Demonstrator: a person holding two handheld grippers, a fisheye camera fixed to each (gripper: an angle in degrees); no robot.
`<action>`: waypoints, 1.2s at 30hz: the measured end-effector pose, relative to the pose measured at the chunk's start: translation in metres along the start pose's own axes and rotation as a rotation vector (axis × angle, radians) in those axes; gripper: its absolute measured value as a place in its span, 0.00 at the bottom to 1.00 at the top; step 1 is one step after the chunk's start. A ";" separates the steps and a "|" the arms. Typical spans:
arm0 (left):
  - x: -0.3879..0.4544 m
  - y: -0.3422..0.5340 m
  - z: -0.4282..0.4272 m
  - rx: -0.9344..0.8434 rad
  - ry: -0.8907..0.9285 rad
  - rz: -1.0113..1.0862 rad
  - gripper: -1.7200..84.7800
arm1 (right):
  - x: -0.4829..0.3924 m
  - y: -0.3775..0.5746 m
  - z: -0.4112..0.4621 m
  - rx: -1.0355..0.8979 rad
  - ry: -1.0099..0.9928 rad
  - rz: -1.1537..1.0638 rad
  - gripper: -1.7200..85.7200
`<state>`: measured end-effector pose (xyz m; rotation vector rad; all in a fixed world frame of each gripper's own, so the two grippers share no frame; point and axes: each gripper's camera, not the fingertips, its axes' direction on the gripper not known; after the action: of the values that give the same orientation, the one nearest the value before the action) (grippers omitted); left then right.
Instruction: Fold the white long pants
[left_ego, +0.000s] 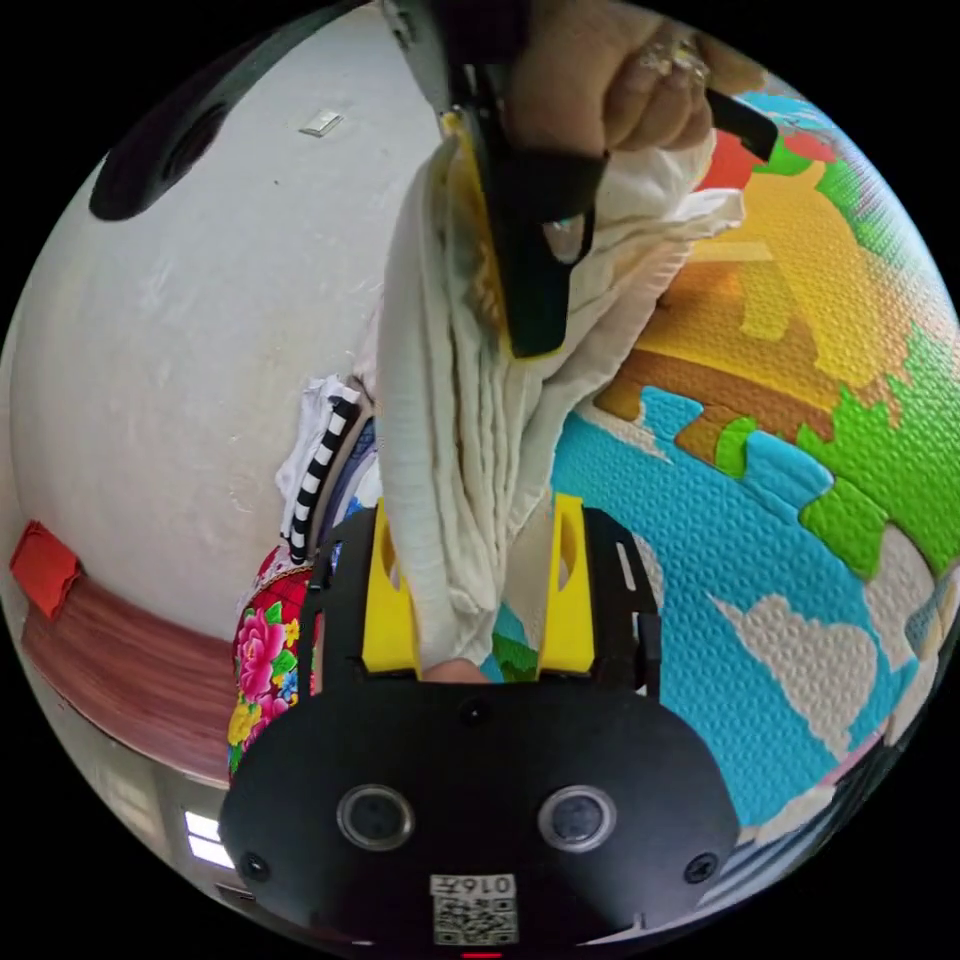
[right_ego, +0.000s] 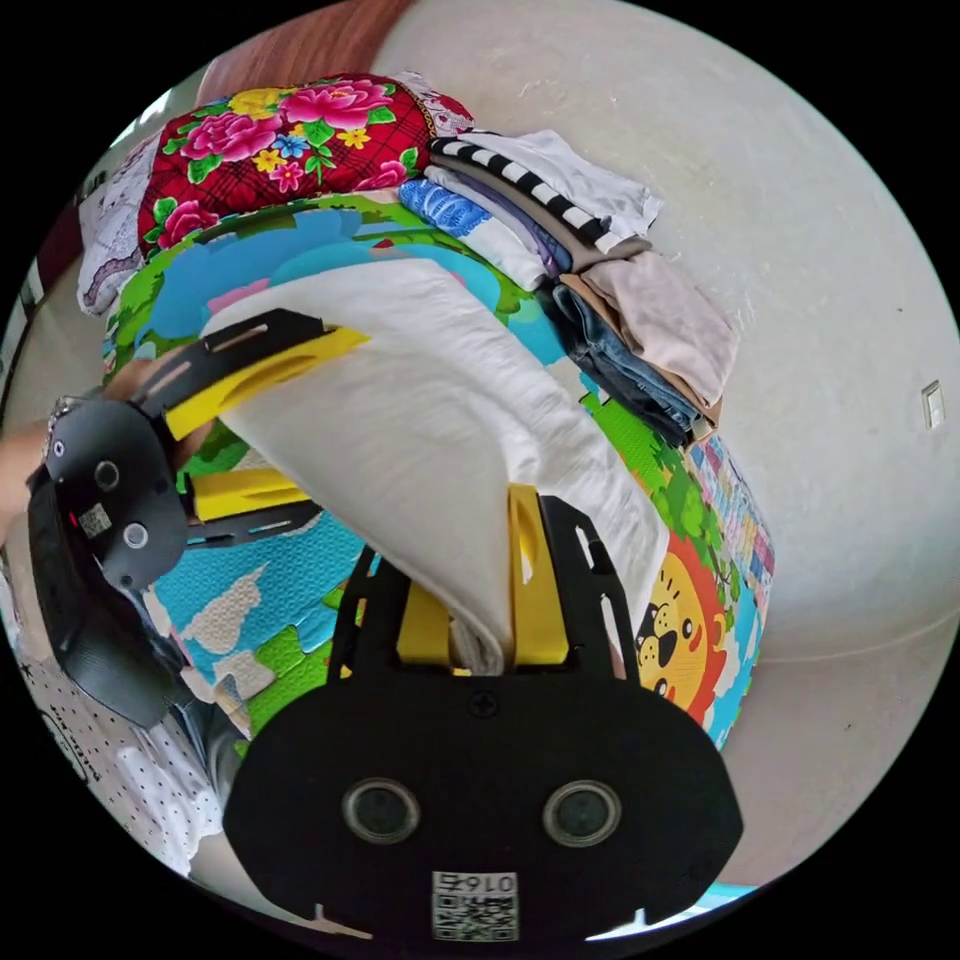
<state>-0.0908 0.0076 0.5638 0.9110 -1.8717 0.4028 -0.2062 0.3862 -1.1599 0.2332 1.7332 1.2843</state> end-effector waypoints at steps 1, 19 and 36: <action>0.003 -0.001 0.003 -0.001 -0.015 -0.002 0.22 | 0.001 -0.001 0.001 -0.005 -0.013 0.004 0.11; 0.000 -0.004 0.062 -0.046 0.282 -0.024 0.13 | -0.152 0.030 0.031 0.132 0.255 -0.060 0.22; 0.156 -0.072 0.010 0.122 0.310 0.128 0.14 | -0.238 0.109 0.047 0.020 0.615 -0.259 0.14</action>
<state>-0.0815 -0.1110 0.6884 0.7611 -1.6371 0.7019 -0.0793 0.3159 -0.9375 -0.4087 2.1979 1.2168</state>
